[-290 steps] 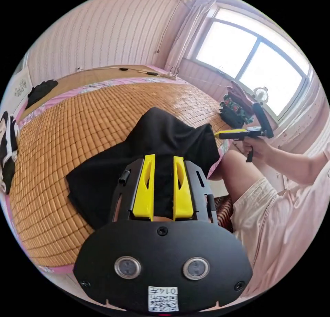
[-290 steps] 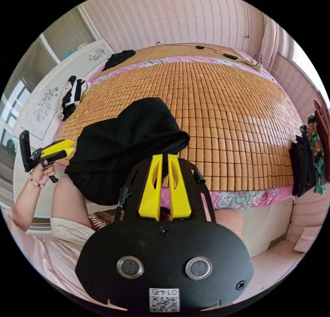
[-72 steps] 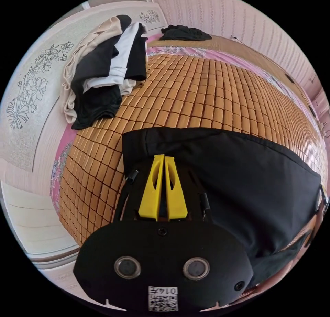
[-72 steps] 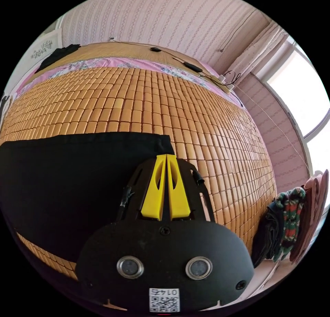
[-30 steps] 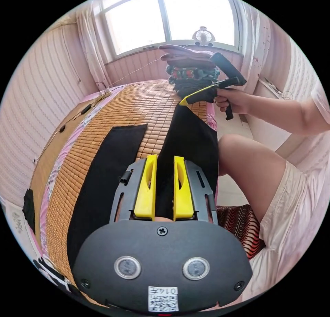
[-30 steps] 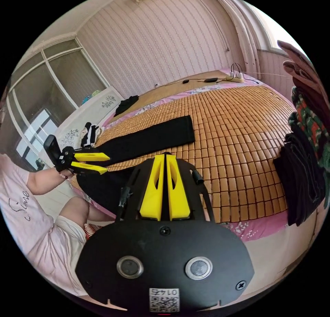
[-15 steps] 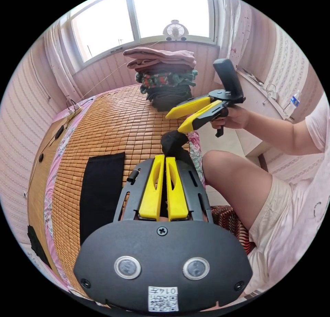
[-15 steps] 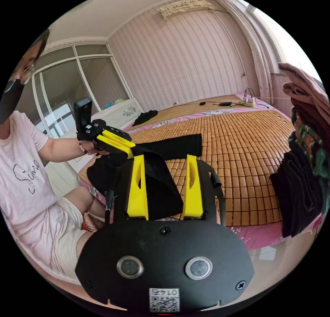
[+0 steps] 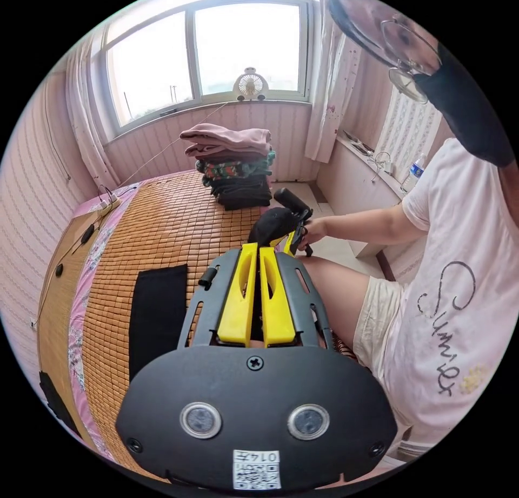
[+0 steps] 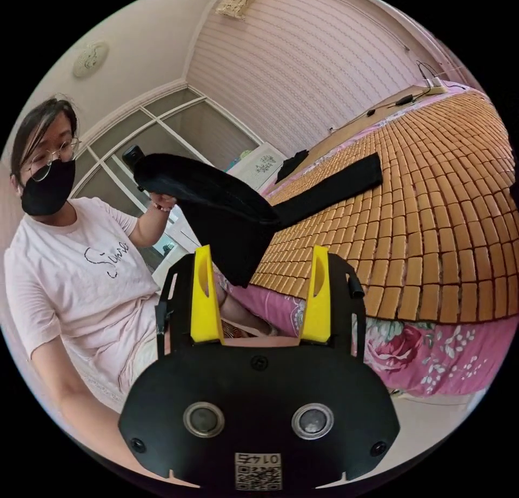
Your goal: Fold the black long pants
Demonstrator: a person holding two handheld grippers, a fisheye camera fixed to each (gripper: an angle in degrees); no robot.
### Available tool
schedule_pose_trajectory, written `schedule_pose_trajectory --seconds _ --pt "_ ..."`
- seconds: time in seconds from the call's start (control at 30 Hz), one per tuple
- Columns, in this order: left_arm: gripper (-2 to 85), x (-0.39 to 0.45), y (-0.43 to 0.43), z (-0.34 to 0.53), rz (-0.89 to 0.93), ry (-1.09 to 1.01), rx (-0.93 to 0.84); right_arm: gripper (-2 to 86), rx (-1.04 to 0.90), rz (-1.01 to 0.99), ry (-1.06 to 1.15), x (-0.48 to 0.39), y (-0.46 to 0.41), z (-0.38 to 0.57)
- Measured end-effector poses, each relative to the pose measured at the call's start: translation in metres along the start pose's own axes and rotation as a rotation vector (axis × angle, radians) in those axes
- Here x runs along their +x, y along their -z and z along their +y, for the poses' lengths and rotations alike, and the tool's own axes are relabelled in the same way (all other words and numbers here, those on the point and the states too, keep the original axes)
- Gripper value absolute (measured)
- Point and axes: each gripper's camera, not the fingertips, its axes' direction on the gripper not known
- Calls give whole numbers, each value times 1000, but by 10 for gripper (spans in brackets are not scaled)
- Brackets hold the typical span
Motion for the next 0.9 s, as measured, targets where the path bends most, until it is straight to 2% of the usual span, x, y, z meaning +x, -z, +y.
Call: schedule_pose_trajectory --seconds 0.03,0.1,0.2,0.3,0.47,0.57,0.63,0.77,0.9 --pt "-10 0 3 -1 -17 -4 4 215 17 -49 8 1 1 -2" --pt "-10 -2 4 -3 -70 -8 -7 124 20 -172 54 0 1 -9" --pt "-10 -16 -3 -5 -158 34 -45 23 49 -156 45 -6 10 -7" --pt "-9 -47 -31 -5 -187 65 -91 10 59 -17 20 -11 20 1" --pt "-7 -125 -140 -2 -44 277 -231 4 -44 226 -207 14 21 6" --pt "-6 -154 -187 6 49 411 -297 3 -96 322 -311 27 15 7" --pt "-4 -169 -199 16 50 498 -309 3 -153 366 -364 35 7 7" --pt "2 -199 -168 43 37 598 -241 2 -270 476 -426 45 -14 9" --pt "-1 -194 -94 83 -38 590 -166 2 -182 459 -457 44 -23 10"
